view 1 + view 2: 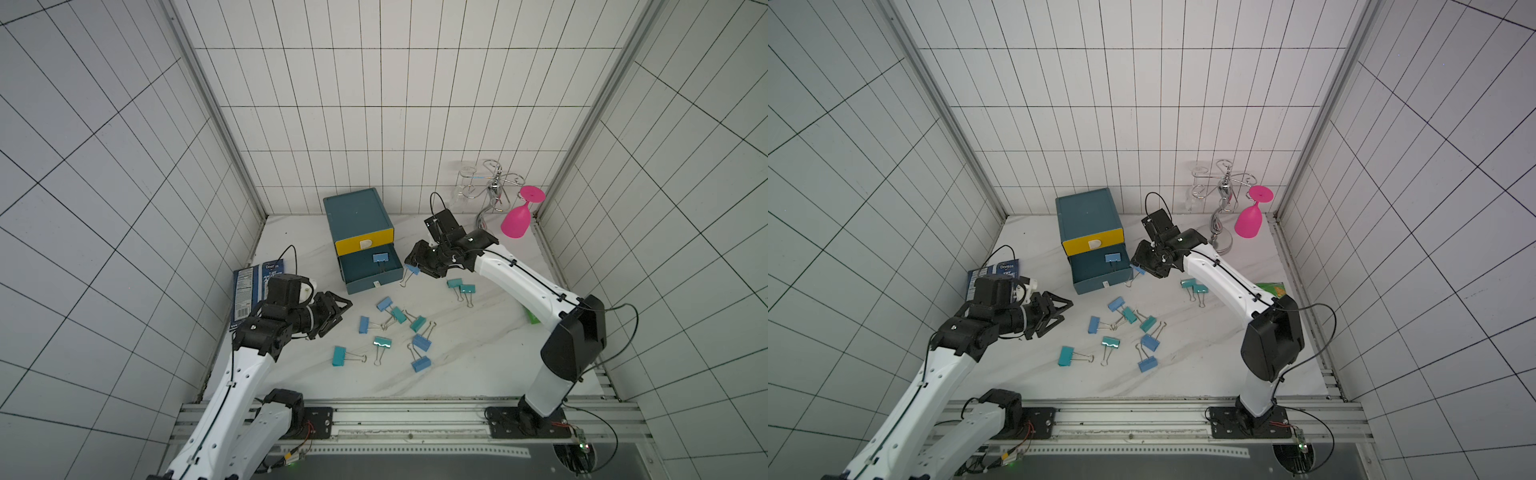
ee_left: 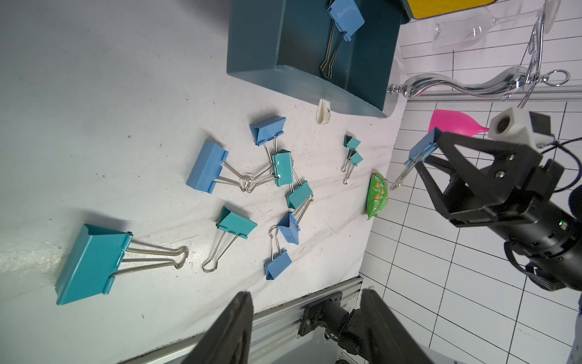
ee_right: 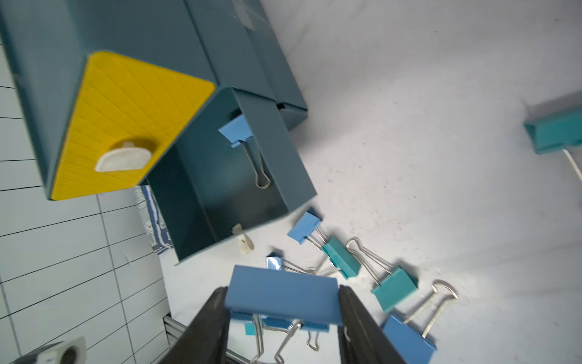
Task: Put the binder clips in the drawer according to color
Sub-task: Place the binder clip in the drawer.
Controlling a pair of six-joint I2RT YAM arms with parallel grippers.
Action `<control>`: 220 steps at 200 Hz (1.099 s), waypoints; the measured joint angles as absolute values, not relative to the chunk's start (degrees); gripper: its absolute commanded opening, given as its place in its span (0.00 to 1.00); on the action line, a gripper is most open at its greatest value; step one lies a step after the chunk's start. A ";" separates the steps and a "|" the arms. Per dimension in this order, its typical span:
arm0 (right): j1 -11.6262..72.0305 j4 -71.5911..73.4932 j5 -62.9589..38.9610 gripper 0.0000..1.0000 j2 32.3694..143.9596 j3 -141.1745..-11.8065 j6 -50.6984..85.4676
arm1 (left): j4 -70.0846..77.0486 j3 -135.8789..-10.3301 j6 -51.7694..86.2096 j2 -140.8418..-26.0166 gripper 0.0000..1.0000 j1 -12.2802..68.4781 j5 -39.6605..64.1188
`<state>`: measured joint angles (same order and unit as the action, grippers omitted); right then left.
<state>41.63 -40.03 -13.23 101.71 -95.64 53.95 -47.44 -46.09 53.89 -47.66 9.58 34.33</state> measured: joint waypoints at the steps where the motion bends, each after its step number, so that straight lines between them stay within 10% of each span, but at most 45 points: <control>1: 41.63 -39.86 -13.32 0.45 101.82 -95.79 54.04 | -47.44 -46.09 53.93 -47.64 0.58 9.58 34.37; 129: 45.04 -28.01 -21.96 0.68 119.59 -115.83 63.61 | -52.86 -47.37 52.93 -42.15 0.59 8.88 32.16; 220: 45.01 -31.05 -22.74 0.63 114.30 -109.60 56.49 | -53.82 -48.58 52.03 -43.44 0.59 8.62 30.85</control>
